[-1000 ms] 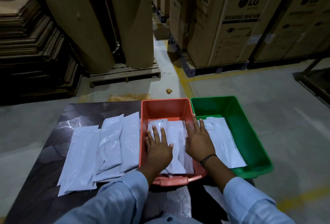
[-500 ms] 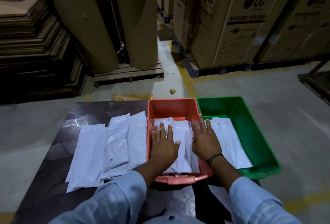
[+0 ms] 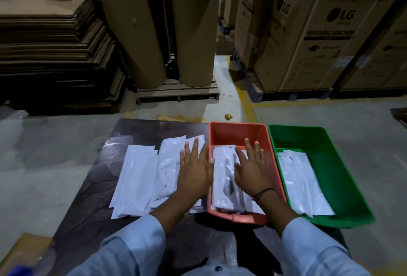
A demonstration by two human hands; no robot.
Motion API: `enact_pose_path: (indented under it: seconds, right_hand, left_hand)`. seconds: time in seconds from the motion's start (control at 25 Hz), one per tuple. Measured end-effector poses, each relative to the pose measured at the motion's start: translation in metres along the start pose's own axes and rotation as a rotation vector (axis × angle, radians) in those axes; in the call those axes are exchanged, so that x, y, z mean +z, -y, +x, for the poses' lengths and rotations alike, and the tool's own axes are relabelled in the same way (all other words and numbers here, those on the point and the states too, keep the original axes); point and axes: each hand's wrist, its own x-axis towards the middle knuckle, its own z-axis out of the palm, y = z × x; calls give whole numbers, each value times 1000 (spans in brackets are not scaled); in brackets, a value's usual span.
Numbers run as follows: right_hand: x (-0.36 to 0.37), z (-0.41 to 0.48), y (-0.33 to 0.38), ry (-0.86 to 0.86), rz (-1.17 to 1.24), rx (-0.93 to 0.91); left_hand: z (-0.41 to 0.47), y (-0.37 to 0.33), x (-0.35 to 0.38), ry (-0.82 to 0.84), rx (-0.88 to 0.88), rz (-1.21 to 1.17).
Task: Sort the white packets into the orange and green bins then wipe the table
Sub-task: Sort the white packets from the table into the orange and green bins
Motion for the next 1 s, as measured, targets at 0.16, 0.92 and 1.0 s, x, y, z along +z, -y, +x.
enact_pose_path:
  seconds: [0.16, 0.92, 1.0]
  right_hand:
    - [0, 12, 65, -78, 108, -120]
    - [70, 13, 268, 225, 276, -275]
    - [78, 14, 285, 288, 318, -245]
  left_hand:
    - [-11, 59, -19, -7, -157, -4]
    - [-68, 269, -49, 220, -462, 105]
    - [-67, 282, -48, 257, -419, 128]
